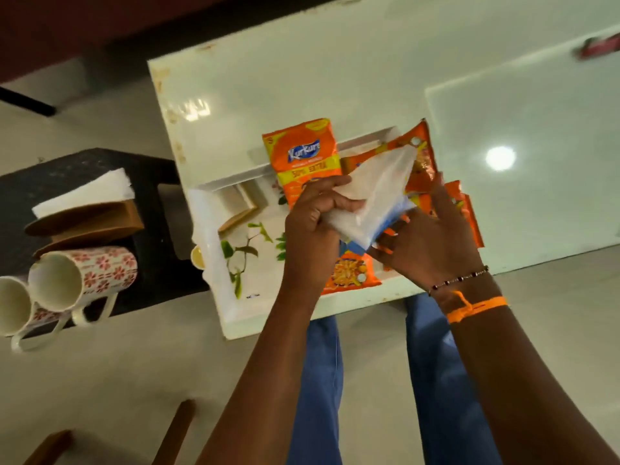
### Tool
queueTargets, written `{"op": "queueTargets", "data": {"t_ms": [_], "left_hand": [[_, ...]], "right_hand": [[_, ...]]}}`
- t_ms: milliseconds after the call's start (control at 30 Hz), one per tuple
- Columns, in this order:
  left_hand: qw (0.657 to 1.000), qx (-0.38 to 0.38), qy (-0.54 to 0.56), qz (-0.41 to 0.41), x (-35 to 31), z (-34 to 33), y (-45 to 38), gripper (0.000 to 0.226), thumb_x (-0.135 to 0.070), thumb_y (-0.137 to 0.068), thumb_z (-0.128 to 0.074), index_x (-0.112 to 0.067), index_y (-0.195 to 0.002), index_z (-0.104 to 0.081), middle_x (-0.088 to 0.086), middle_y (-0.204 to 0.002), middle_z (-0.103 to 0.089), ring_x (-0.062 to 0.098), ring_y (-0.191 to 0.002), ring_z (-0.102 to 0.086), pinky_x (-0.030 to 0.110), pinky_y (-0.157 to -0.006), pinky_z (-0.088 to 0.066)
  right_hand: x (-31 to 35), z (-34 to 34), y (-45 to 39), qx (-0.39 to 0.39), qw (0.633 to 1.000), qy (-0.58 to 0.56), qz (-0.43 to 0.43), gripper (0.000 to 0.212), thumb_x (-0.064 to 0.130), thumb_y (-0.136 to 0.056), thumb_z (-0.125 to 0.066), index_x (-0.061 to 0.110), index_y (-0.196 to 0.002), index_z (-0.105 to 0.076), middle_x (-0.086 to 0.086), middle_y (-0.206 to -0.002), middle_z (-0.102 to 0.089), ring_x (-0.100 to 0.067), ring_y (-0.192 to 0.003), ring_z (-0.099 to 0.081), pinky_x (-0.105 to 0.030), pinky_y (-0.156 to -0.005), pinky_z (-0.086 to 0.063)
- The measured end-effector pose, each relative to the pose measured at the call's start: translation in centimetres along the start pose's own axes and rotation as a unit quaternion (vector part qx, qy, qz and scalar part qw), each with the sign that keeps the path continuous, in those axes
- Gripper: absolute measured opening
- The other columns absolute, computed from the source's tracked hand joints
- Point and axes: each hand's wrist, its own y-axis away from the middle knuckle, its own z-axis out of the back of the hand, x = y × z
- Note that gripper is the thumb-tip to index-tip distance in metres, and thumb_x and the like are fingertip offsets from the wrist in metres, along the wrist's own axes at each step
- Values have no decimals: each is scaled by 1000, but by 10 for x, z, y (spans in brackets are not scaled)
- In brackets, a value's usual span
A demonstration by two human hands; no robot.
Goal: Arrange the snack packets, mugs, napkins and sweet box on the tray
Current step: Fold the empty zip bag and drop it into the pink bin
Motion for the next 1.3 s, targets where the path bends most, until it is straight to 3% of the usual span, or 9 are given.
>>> {"op": "queueTargets", "data": {"t_ms": [133, 233, 400, 600, 767, 900, 1100, 1200, 1300], "left_hand": [[992, 65, -95, -53, -14, -71, 13, 43, 19, -67, -42, -6, -86, -72, 9, -117, -58, 5, -111, -50, 12, -95, -41], [984, 123, -115, -49, -26, -137, 23, 41, 13, -70, -42, -4, -92, -72, 8, -121, -57, 11, -117, -50, 16, -98, -43], [981, 143, -111, -66, -58, -252, 31, 35, 12, -73, -54, -8, -96, -71, -1, -114, -59, 2, -108, -54, 16, -86, -50], [969, 246, -31, -19, -103, -354, 27, 30, -10, -76, -62, -28, -99, -65, -12, -114, -57, 11, -99, -63, 14, -74, -51], [962, 269, -40, 15, -122, -403, 24, 25, -12, -85, -61, -30, -102, -64, -10, -111, -63, 1, -89, -63, 7, -71, -46], [965, 247, -85, 21, -138, -439, 26, 26, -3, -85, -53, -25, -93, -66, -7, -101, -66, 12, -91, -63, 9, -71, -47], [935, 338, -106, 1, -162, -556, 4, 29, -3, -87, -51, -27, -87, -66, -10, -96, -66, 10, -88, -64, 19, -78, -50], [922, 372, -109, -4, -162, -628, -13, 32, -3, -86, -51, -32, -82, -64, -9, -96, -66, 3, -86, -61, 15, -76, -48], [897, 418, -142, -23, -154, -715, -36, 32, -3, -86, -52, -32, -81, -63, -13, -95, -64, -3, -84, -57, 5, -71, -43]], "right_hand": [[35, 36, 21, -54, 983, 116, 133, 49, 31, -84, -55, 12, -128, -44, -3, -104, -65, -17, -92, -66, -32, -73, -60], [71, 87, 43, -153, 947, 185, 212, 29, 7, -87, -54, 13, -114, -48, -7, -105, -61, -13, -87, -63, -40, -81, -54], [146, 180, 100, -229, 928, 176, 234, 35, 13, -88, -55, 5, -121, -44, -5, -102, -59, -15, -85, -61, -30, -67, -56], [221, 266, 153, -252, 917, 138, 277, 22, 18, -89, -54, 18, -111, -50, 7, -91, -63, 1, -70, -65, -17, -53, -56], [246, 315, 184, -301, 898, 43, 317, 25, 15, -88, -55, 19, -110, -45, -1, -110, -59, -18, -95, -63, -31, -62, -58], [261, 345, 204, -358, 867, 14, 346, 39, 9, -85, -58, 12, -118, -37, -12, -127, -46, -27, -110, -55, -35, -69, -55], [331, 433, 206, -493, 770, -23, 404, 33, 16, -82, -64, 13, -97, -35, -7, -104, -46, -18, -91, -48, -23, -70, -41], [377, 491, 184, -492, 772, -83, 394, 29, 19, -82, -65, 20, -87, -36, -8, -101, -46, -14, -77, -48, -21, -58, -38], [425, 558, 155, -501, 770, -156, 363, 36, 17, -82, -64, 17, -95, -31, -4, -99, -48, -17, -84, -51, -24, -57, -43]]}}
